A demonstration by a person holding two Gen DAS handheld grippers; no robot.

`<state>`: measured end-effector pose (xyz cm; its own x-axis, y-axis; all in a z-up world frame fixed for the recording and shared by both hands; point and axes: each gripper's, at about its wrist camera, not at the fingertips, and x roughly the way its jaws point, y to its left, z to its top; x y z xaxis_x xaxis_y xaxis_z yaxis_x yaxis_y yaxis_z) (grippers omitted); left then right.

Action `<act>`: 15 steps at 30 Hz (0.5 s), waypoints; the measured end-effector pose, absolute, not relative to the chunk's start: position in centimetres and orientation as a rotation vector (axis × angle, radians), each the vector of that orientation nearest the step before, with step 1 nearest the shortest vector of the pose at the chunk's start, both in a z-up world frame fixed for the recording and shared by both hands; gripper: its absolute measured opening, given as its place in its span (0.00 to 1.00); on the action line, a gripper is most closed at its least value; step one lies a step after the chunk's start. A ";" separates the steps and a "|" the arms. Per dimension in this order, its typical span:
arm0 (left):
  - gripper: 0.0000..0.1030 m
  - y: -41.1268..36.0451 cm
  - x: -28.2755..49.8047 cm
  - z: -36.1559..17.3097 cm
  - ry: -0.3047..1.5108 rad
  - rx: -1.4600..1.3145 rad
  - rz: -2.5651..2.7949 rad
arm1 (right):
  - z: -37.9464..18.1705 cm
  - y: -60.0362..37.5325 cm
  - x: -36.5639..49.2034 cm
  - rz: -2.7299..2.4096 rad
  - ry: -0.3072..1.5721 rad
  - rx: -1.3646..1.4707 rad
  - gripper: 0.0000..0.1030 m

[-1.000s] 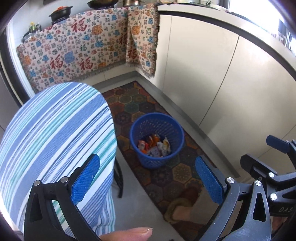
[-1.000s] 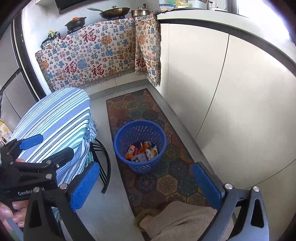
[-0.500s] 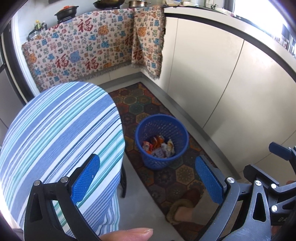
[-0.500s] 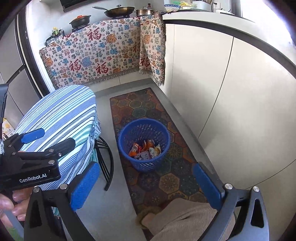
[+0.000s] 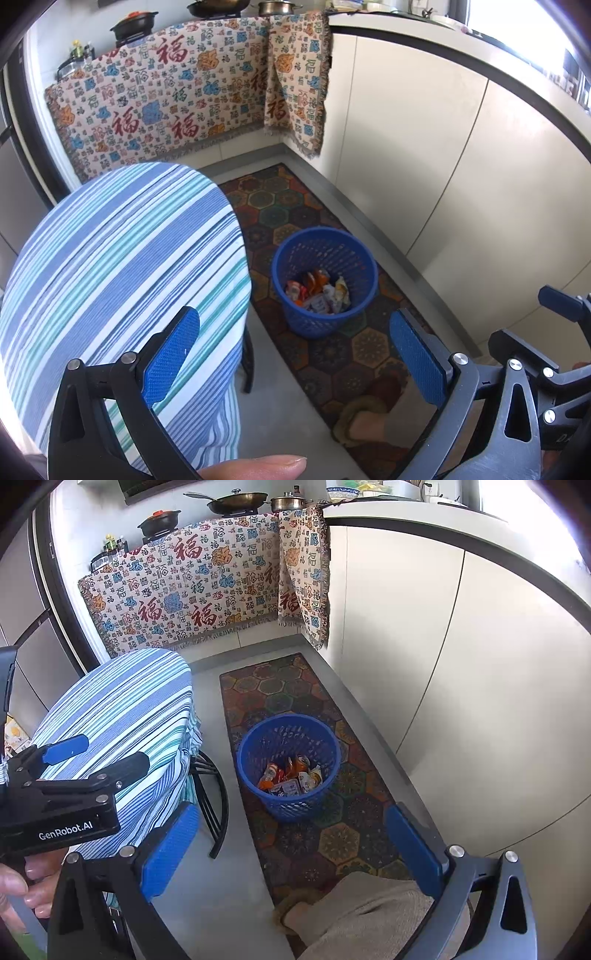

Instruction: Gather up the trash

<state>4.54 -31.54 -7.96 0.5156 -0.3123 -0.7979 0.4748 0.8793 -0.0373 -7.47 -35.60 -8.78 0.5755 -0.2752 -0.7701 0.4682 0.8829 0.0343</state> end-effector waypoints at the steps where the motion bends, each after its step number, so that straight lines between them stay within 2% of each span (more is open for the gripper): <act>1: 0.99 -31.6 4.5 -8.0 0.914 0.195 -0.476 | -8.8 -35.6 -7.5 -0.440 0.853 0.246 1.00; 15: 0.99 -31.8 4.4 -7.8 0.911 0.198 -0.478 | -8.5 -35.5 -7.5 -0.440 0.847 0.248 1.00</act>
<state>4.40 -31.77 -7.83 0.5175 -0.3133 -0.7962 0.4775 0.8779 -0.0351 -7.48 -35.53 -8.48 0.5798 -0.2755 -0.7668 0.4690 0.8824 0.0376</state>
